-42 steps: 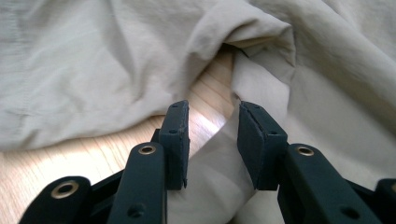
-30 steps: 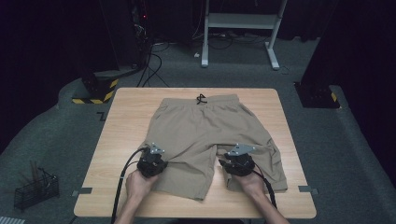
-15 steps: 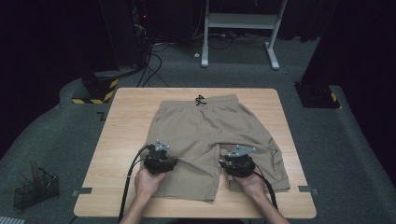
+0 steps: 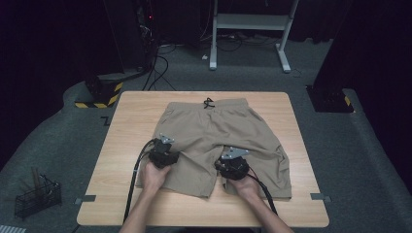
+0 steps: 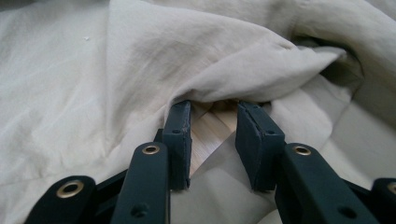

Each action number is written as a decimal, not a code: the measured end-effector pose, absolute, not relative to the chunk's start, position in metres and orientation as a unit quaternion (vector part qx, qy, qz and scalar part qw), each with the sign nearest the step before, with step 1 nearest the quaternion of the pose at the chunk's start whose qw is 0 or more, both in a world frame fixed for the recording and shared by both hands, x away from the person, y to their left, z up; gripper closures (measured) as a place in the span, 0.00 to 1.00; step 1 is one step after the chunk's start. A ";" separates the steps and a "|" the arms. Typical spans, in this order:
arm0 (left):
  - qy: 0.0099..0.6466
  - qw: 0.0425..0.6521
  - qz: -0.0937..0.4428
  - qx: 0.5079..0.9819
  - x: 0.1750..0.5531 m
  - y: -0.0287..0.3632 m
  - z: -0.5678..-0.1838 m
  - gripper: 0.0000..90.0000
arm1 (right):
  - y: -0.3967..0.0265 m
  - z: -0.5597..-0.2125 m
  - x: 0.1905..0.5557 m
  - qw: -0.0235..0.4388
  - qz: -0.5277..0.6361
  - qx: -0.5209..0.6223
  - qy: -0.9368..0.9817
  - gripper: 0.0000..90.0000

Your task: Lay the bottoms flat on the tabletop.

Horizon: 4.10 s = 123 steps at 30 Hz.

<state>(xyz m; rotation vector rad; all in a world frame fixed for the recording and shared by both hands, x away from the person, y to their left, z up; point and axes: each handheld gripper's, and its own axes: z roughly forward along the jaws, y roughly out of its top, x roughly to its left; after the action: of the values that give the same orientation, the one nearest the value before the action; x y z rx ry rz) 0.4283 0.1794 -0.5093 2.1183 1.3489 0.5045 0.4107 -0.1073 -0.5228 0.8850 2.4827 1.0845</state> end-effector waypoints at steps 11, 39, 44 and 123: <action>0.475 0.292 0.151 0.817 0.386 0.186 -0.507 0.97 | -0.086 -0.521 0.390 0.120 0.377 0.258 0.881 0.81; 0.503 0.314 0.154 0.791 0.374 0.187 -0.510 0.55 | -0.126 -0.522 0.389 0.134 0.373 0.290 0.871 0.66; 0.498 0.293 0.183 0.795 0.400 0.183 -0.511 0.57 | -0.119 -0.523 0.402 0.142 0.376 0.305 0.863 0.62; 0.470 0.316 0.189 0.802 0.351 0.186 -0.515 0.55 | -0.177 -0.514 0.345 0.116 0.354 0.278 0.886 0.84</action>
<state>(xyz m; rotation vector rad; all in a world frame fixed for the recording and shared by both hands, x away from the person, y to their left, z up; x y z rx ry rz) 0.3509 0.1858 -0.5149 2.1135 1.2373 0.4965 0.3449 -0.1770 -0.5141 0.8126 2.5933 1.0353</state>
